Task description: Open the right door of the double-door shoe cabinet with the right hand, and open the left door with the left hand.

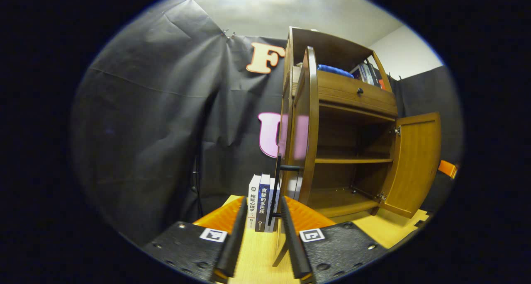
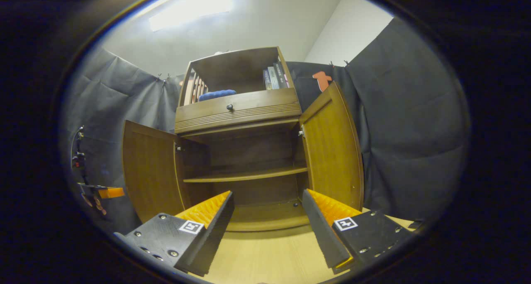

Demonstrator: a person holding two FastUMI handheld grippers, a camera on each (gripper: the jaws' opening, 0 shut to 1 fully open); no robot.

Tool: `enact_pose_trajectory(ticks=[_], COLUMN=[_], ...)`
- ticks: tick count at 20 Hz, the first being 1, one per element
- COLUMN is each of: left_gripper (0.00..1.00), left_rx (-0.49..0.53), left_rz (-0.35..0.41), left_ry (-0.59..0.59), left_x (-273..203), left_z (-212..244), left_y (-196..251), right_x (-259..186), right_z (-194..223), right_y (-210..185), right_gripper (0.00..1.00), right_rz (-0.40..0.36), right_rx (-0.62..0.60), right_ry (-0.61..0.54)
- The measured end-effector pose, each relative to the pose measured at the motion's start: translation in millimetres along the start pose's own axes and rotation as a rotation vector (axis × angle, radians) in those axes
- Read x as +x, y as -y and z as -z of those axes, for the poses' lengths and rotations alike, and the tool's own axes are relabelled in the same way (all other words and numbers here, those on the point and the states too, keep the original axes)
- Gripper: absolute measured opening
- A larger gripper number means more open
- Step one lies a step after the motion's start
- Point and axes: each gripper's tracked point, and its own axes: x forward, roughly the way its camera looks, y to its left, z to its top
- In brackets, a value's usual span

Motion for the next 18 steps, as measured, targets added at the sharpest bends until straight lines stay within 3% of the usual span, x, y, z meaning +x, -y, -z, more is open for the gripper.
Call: enact_pose_trajectory(ticks=[3, 7, 18], left_gripper=[0.84, 0.90, 0.90], left_rx=[0.067, 0.074, 0.094], left_rz=[-0.055, -0.031, 0.033], left_ry=[0.024, 0.052, 0.126], left_x=[-21, -34, -13], left_z=[-15, -31, -67], left_y=[8, 43, 137], right_x=[-2, -1, 27], right_z=[-2, 0, -11], right_y=[6, 14, 23], right_gripper=[0.98, 0.98, 0.98], right_rz=[0.005, 0.008, 0.003], right_rx=[0.010, 0.019, 0.008], right_ry=[0.006, -0.002, -0.028])
